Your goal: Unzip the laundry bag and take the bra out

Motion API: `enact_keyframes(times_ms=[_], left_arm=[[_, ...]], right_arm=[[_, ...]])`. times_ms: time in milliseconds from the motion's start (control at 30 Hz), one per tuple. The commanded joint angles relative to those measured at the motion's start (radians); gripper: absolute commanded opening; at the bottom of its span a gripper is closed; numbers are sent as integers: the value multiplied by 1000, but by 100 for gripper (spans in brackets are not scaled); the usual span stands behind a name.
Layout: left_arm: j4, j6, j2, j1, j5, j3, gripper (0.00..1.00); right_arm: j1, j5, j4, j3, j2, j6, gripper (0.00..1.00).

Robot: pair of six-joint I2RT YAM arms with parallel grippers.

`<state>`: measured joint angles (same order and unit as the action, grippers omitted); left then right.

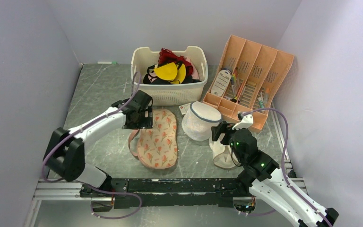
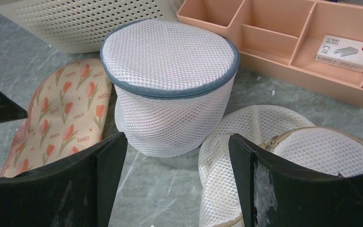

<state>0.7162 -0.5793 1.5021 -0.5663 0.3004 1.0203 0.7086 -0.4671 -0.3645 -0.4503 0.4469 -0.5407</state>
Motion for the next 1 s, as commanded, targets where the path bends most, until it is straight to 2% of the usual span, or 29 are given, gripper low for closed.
enact_keyframes(times_ms=[0, 67, 200, 333, 500, 600, 733, 867, 967], left_arm=[[-12, 20, -127, 6, -87, 27, 100], [-56, 4, -168, 6, -189, 10, 100], [-249, -77, -211, -5, -506, -42, 100], [-457, -166, -178, -44, -631, -96, 100], [-667, -256, -22, -44, -795, -149, 100], [-783, -293, 46, -43, -818, -199, 100], [-803, -296, 105, -22, -772, -255, 99], [-808, -292, 82, 32, -747, -352, 100], [-802, -281, 28, 116, -742, -442, 99]], right_arm=[[3, -5, 15, -20, 4, 10, 80], [3, -9, 19, -22, 13, 15, 80], [2, -17, 0, -36, 30, 7, 80], [2, -12, 5, -29, 21, 4, 80], [2, -12, -1, -35, 30, 3, 80], [3, 6, 1, -28, 25, -2, 80], [3, 16, 9, -23, 11, 3, 80], [2, 24, 13, -23, 20, 7, 80], [3, 30, 24, -16, 20, 14, 80]])
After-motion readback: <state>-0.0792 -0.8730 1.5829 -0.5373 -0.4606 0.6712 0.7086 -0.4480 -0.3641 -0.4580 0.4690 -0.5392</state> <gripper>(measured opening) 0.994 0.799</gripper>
